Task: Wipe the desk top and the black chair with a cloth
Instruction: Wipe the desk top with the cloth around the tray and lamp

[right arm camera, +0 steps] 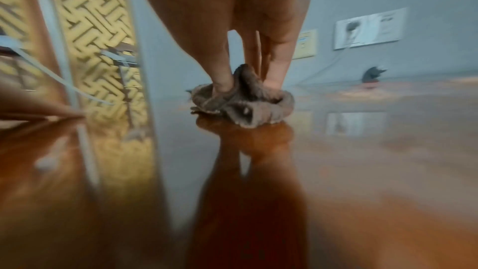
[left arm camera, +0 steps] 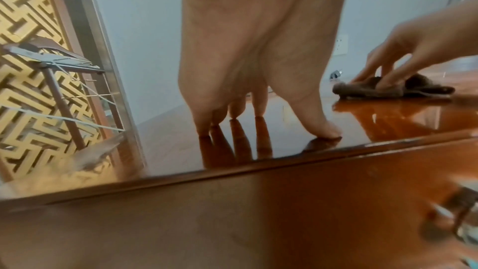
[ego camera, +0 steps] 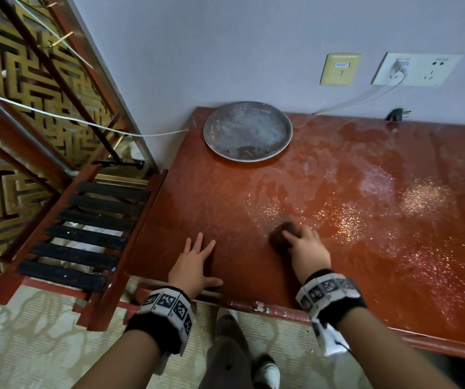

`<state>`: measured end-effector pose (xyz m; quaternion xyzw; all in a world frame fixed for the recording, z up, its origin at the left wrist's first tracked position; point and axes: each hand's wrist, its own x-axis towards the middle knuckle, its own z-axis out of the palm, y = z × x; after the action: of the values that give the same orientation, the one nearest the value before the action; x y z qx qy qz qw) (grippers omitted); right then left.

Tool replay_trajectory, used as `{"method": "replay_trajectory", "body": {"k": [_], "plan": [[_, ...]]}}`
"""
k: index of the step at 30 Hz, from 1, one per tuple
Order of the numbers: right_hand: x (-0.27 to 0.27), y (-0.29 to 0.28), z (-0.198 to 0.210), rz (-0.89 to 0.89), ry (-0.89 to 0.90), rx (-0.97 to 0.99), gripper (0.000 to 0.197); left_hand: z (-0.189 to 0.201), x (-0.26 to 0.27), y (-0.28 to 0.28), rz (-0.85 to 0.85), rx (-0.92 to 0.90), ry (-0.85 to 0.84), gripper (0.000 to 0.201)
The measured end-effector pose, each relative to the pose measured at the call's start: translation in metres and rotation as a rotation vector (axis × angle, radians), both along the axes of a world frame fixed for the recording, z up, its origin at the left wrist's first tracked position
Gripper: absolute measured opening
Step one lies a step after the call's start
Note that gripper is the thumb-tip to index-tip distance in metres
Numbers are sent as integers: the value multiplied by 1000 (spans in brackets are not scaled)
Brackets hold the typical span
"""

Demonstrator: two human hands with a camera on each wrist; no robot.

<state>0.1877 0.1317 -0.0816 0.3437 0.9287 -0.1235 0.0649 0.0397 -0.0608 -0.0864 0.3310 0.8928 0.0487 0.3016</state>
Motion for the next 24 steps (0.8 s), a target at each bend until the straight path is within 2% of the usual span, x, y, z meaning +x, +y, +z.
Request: {"method": "replay_trajectory", "body": {"k": [2, 4, 7, 9, 11, 14, 16, 19, 21, 24], "plan": [[-5, 16, 4, -116, 3, -1, 46, -3, 0, 8, -36, -9, 12, 102], [-16, 10, 9, -139, -58, -6, 46, -6, 0, 15, -51, -12, 25, 105], [-30, -26, 9, 18, -51, -35, 51, -9, -2, 24, -88, -3, 44, 109], [-33, -46, 2, 128, 38, -9, 54, -9, -3, 29, -97, -4, 40, 111], [-33, -46, -4, 130, 107, -26, 51, -9, -4, 32, -101, -10, 36, 112], [-29, -8, -6, 57, 17, -96, 51, -7, -6, 32, -104, -13, 16, 111], [-28, 24, -2, -92, 18, -92, 50, -6, -7, 33, -96, -11, 3, 109], [-35, 37, 9, -201, -17, -73, 47, -2, -8, 37, -66, -10, -12, 105], [-46, 20, 15, -153, -46, -47, 47, -1, -10, 42, -49, -9, -26, 104], [-62, -25, 14, 124, -33, -66, 47, 1, -14, 52, -54, -11, -41, 105]]}}
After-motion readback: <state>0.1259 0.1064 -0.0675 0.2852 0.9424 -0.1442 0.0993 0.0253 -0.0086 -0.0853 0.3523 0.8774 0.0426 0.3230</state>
